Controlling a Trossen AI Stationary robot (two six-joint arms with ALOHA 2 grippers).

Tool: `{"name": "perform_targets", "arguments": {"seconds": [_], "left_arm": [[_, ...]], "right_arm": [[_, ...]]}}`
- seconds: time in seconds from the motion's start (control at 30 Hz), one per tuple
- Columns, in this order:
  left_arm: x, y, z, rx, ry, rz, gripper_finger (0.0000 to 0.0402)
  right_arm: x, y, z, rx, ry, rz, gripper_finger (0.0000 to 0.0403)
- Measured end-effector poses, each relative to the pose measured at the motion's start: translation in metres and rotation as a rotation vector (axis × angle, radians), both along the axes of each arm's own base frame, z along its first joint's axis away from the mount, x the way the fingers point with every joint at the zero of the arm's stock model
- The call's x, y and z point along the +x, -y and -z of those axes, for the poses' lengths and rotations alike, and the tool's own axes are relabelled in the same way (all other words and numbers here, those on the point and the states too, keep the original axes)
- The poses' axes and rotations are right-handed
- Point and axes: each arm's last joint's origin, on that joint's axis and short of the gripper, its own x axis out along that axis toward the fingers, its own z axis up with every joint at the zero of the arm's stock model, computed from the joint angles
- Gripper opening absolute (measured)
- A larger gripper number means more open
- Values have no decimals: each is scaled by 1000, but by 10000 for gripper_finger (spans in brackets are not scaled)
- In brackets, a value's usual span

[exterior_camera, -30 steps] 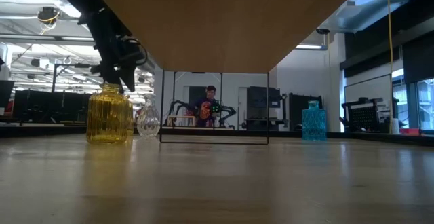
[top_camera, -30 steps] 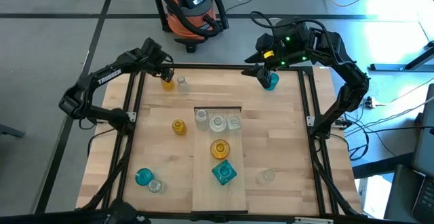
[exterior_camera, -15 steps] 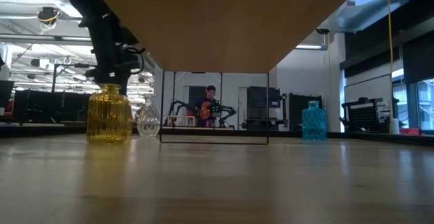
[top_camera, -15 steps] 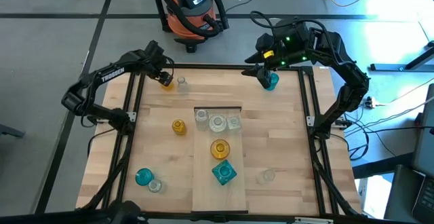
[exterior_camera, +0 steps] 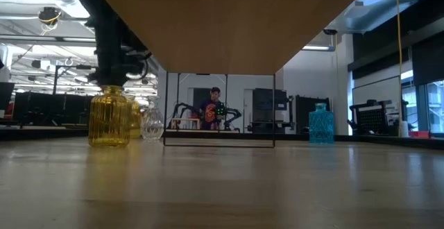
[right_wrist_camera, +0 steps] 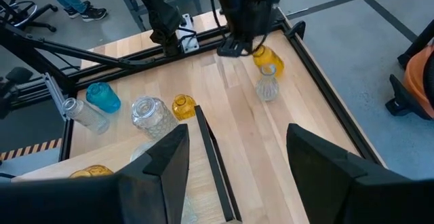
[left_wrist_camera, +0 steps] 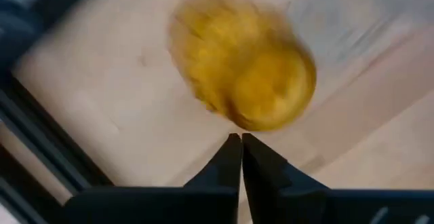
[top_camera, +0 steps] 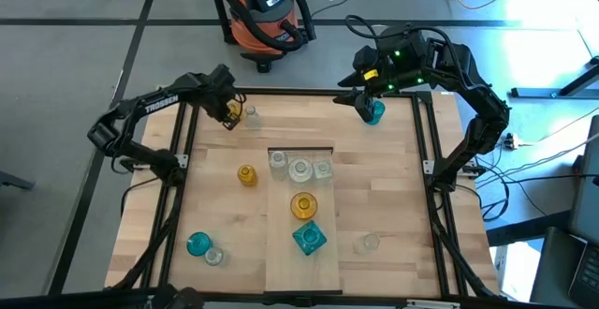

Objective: Sort vases onto shelf
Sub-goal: Put the yellow vase on the shelf aligned with the other yellow vase

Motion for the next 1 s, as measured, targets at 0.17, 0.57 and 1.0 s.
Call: {"name": "perform_targets", "arguments": {"seconds": [0.17, 0.57, 1.0], "left_arm": [[-4, 7, -14, 42, 20, -10, 0], [-3, 3, -20, 79, 105, 0, 0], [23, 5, -27, 296, 96, 501, 154]], "right_arm": [[0, 0, 0, -6, 0, -4, 205], [0, 0, 0, -6, -1, -6, 205], [0, 0, 1, 5, -7, -2, 205]]}}
